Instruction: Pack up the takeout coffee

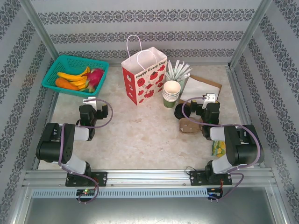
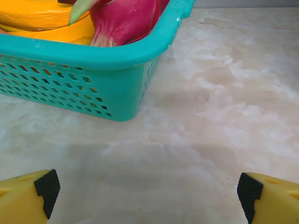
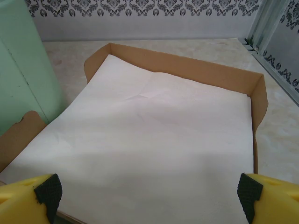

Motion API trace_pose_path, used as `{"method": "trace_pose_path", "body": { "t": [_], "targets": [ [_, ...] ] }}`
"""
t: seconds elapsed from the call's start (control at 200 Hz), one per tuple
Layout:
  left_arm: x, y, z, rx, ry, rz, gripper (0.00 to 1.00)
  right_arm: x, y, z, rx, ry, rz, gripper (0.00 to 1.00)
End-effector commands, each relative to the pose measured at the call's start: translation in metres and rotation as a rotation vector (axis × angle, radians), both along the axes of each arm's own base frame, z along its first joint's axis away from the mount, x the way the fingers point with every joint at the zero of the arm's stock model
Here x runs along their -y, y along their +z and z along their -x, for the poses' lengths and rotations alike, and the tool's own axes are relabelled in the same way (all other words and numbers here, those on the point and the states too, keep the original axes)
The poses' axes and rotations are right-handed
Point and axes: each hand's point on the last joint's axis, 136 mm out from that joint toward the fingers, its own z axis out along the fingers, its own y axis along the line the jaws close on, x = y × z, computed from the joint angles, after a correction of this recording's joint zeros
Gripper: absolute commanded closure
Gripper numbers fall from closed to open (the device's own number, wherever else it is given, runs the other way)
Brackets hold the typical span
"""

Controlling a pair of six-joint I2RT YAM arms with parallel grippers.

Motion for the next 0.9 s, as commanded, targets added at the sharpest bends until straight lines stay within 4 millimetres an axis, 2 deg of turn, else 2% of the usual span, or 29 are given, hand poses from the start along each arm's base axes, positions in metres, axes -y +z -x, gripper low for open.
{"method": "trace_pose_path", "body": {
  "t": [0.0, 0.759, 0.894],
  "targets": [
    [0.0, 0.0082, -0.0063, 0.024, -0.013, -0.003, 0.0, 0.0017, 0.0074, -0.0013, 0.034, -0.016, 0.0, 0.02],
    [0.0, 0.0083, -0.0064, 0.025, -0.013, -0.004, 0.0, 0.0017, 0.0074, -0.0013, 0.035, -0.015, -0.001, 0.02],
    [0.0037, 0.0091, -0.007, 0.022, -0.036, -0.003, 0.0, -0.0045, 0.0085, -0.0033, 0.029, 0.022, -0.001, 0.02]
  ]
}}
